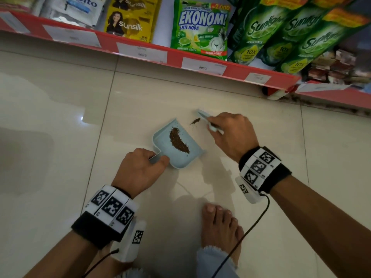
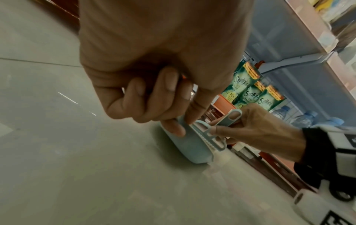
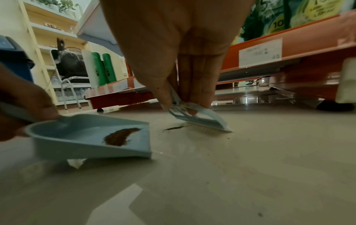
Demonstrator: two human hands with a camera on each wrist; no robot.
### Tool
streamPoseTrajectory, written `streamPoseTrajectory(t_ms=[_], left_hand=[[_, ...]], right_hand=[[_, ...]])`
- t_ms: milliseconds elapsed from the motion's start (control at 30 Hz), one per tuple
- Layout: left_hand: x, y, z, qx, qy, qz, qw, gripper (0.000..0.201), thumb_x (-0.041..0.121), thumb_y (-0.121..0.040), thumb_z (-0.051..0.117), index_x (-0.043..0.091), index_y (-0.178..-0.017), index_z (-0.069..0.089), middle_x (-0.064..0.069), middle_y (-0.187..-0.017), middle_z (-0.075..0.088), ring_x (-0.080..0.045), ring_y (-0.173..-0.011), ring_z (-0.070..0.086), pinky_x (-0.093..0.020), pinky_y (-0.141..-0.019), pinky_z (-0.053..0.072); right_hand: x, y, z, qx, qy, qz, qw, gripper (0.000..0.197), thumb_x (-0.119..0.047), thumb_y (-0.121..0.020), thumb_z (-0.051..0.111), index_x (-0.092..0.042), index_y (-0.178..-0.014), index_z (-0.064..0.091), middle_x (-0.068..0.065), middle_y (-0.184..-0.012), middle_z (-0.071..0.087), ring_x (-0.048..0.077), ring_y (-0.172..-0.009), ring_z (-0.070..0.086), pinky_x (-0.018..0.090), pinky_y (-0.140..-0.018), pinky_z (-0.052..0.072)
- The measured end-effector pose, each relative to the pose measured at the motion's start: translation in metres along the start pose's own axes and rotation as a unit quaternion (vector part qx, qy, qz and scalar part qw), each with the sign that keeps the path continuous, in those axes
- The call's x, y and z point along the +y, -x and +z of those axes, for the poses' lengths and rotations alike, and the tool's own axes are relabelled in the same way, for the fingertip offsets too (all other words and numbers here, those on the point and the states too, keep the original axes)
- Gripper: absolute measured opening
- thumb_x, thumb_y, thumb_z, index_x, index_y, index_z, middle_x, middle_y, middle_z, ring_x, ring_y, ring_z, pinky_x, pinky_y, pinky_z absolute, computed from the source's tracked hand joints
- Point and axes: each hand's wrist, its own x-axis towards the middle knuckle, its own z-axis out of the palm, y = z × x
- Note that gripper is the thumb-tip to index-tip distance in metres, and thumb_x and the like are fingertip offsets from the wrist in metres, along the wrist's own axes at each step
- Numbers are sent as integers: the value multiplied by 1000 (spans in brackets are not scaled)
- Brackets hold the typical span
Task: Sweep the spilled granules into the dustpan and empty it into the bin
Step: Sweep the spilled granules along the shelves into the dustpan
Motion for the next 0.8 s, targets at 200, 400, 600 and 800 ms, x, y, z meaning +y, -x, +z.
streamPoseTrajectory(t_ms=[200,400,600,800], left_hand=[[15,-8,2,-21,27,-42,998,44,41,-84,66,-2,-80,73,-2,-53,55,-17,-53,54,-26,-54,40],[22,-9,3,-27,22,-60,998,44,41,-86,65,-2,-81,74,-2,-54,55,-17,-54,54,-25,-53,39],[22,-5,4,-27,18,-55,998,45,38,-87,64,-5,-75,69,-1,-51,51,-18,-53,51,-27,-54,38],[23,-4,5,-27,7,-51,998,46,39,-88,64,-6,-78,67,-3,-56,54,-17,-56,52,-25,-53,38]], right_hand=[[-9,10,1,-11,-24,-11,1000,26,-21,-96,54,-17,-117,68,5,-100,68,30,-82,64,38,-67,53],[-12,3,-15,4,-182,13,983,23,-31,-96,58,-20,-104,75,0,-94,75,17,-81,68,40,-71,58],[-10,-5,-21,46,-35,25,998,24,-31,-98,49,-18,-91,68,1,-76,61,24,-66,58,33,-59,49],[-26,7,-9,-47,-128,-5,991,25,-34,-96,54,-18,-98,74,1,-83,71,20,-71,64,39,-68,54]])
